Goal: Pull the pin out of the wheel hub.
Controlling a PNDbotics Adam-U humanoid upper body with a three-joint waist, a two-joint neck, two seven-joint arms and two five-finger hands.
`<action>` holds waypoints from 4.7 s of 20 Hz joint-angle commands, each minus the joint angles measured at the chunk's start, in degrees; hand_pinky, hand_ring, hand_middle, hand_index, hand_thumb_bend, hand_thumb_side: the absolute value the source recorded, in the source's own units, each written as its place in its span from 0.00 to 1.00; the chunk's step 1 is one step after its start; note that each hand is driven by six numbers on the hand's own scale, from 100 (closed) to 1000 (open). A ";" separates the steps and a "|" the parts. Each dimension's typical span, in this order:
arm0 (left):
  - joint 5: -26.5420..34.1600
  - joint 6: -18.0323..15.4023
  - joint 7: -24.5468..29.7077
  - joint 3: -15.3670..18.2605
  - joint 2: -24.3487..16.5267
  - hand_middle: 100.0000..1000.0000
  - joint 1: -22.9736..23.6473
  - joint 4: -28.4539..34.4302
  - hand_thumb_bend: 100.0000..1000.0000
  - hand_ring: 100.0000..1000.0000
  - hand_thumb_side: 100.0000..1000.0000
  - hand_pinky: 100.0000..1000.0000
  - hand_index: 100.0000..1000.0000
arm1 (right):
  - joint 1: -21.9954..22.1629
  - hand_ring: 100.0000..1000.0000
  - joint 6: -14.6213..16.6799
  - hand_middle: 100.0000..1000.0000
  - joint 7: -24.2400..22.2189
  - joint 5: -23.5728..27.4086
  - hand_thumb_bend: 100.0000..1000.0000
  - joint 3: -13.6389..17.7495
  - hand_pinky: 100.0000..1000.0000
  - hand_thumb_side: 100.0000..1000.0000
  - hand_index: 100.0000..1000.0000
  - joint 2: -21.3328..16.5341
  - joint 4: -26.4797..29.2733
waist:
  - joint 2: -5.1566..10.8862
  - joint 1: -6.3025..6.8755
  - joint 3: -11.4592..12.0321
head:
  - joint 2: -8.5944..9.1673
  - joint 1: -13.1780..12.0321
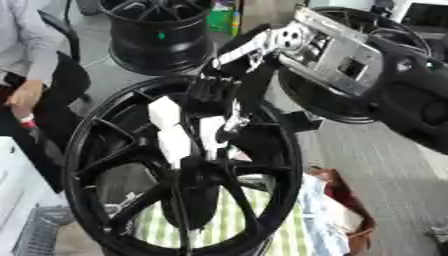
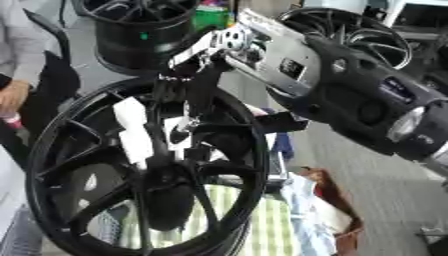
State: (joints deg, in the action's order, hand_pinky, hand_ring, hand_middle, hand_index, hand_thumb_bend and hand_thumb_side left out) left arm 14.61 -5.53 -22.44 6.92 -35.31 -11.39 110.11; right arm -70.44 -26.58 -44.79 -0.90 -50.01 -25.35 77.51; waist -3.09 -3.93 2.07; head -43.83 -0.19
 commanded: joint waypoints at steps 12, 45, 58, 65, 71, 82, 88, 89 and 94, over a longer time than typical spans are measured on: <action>0.38 -0.06 0.26 0.43 -0.45 0.73 -0.71 0.59 0.44 0.83 0.47 0.81 0.80 | 1.04 0.85 -5.17 0.81 -7.18 -0.40 0.50 1.28 0.79 0.09 0.85 0.93 -3.42 | 0.13 0.68 0.30 | -0.29 0.37; 1.28 0.02 0.81 0.36 0.76 0.73 -0.68 0.25 0.42 0.83 0.48 0.81 0.80 | 3.77 0.84 -2.30 0.77 -5.94 -2.84 0.40 3.22 0.77 0.01 0.83 5.11 -9.61 | -0.59 0.79 1.26 | -0.29 0.70; 1.37 0.05 0.97 0.34 1.06 0.74 -0.51 0.16 0.42 0.83 0.48 0.81 0.80 | 4.36 0.81 -2.93 0.69 -2.14 -2.22 0.27 3.27 0.74 0.02 0.77 5.91 -8.71 | -0.74 0.86 1.21 | -0.29 0.78; 1.41 0.01 1.06 0.33 1.29 0.74 -0.46 0.25 0.41 0.83 0.49 0.81 0.80 | 4.87 0.78 -2.79 0.65 -1.17 -2.94 0.03 3.09 0.73 0.00 0.73 6.51 -9.31 | -0.89 0.84 1.32 | -0.29 0.85; 1.51 0.06 0.97 0.42 1.44 0.74 -0.32 0.08 0.41 0.83 0.49 0.81 0.80 | 4.92 0.75 -2.30 0.56 -0.80 -2.61 0.00 3.44 0.70 0.00 0.65 6.89 -9.18 | -0.90 0.84 1.35 | -0.29 0.93; 1.56 0.06 0.83 0.52 1.38 0.74 -0.26 -0.03 0.40 0.83 0.49 0.82 0.80 | 2.96 0.70 -5.45 0.38 7.47 -0.90 0.00 5.11 0.68 0.00 0.48 4.31 -0.03 | -0.51 0.76 1.11 | -0.29 0.83; 1.56 0.04 0.71 0.64 1.28 0.74 -0.17 -0.10 0.40 0.84 0.49 0.82 0.80 | 2.04 0.69 -5.78 0.34 11.67 -5.00 0.00 11.45 0.69 0.00 0.45 1.22 5.96 | -0.23 0.79 0.78 | -0.29 0.73; 1.56 0.03 0.70 0.65 1.27 0.74 -0.16 -0.10 0.40 0.84 0.49 0.82 0.80 | 1.94 0.68 -5.88 0.34 12.45 -5.72 0.00 12.92 0.68 0.00 0.45 0.90 6.12 | -0.18 0.83 0.75 | -0.29 0.70; 1.57 0.00 0.72 0.65 1.19 0.74 -0.13 -0.09 0.40 0.84 0.49 0.82 0.80 | 0.21 0.68 -6.20 0.33 16.99 -8.62 0.00 20.00 0.67 0.00 0.44 0.23 4.16 | -0.06 0.98 0.41 | -0.29 0.65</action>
State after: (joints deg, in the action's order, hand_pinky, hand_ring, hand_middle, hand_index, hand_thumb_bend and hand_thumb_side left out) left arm 16.06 -5.41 -21.66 6.94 -33.12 -11.11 109.41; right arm -68.71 -32.55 -28.89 -8.49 -32.69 -23.54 81.82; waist -3.90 -3.57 2.51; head -43.84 0.63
